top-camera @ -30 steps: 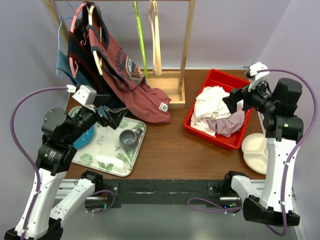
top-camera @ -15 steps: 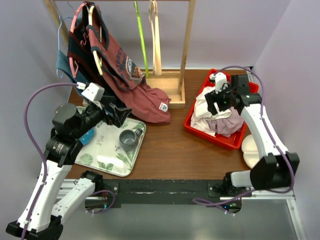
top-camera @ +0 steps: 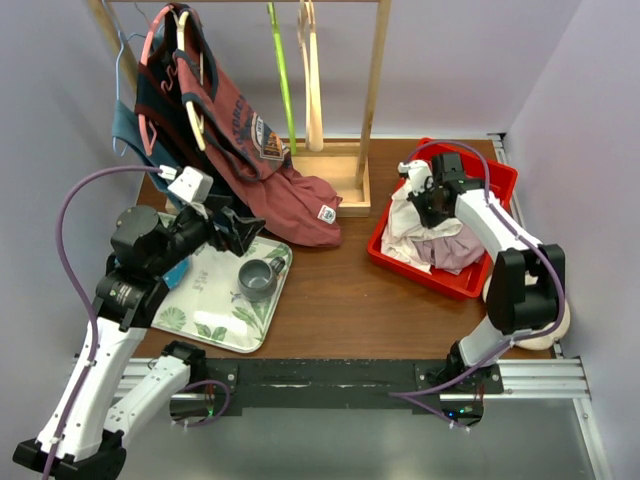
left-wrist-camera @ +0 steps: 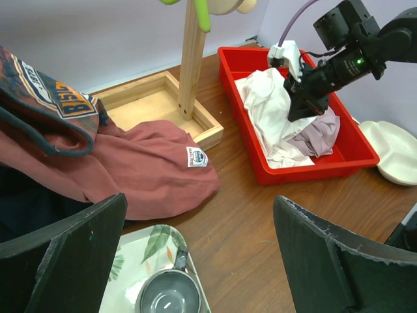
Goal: Place the tank top on the hanger
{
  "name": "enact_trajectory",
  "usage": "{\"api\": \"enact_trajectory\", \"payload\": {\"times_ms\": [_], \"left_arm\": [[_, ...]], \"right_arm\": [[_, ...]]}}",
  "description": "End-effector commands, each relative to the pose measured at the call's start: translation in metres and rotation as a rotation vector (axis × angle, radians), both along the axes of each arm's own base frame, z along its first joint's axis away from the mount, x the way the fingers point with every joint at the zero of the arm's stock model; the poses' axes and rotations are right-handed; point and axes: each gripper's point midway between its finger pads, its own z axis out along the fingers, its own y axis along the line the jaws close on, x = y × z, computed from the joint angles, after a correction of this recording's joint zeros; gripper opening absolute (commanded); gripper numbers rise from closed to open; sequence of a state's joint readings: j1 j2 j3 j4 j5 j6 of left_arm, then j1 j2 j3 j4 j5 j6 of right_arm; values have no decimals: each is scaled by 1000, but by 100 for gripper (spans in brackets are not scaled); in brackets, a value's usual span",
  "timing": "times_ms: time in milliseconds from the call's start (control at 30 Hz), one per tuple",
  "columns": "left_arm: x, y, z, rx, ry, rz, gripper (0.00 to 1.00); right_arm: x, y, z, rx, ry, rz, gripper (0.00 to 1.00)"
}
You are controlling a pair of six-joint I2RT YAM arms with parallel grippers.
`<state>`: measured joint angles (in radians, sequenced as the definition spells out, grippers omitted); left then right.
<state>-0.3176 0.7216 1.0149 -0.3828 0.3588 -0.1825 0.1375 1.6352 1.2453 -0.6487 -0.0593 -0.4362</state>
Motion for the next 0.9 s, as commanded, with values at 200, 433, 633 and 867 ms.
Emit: {"api": "enact_trajectory", "payload": {"times_ms": [200,433,633,867], "left_arm": [[-3,-2,5,-24,-22,-7,100],[-8,-12,15,-76,-26,-61,100],[-1,-9,12,-94,8,-24,100],[-8,-25,11,-125,17,-124,100]], "right_arm": [[-5,8,124,80,-289,35,0],[-46,29,257,214,-521,151,0],[-83,56,383,354,-771,318,0],[-126,91,453,552,-869,548,0]]}}
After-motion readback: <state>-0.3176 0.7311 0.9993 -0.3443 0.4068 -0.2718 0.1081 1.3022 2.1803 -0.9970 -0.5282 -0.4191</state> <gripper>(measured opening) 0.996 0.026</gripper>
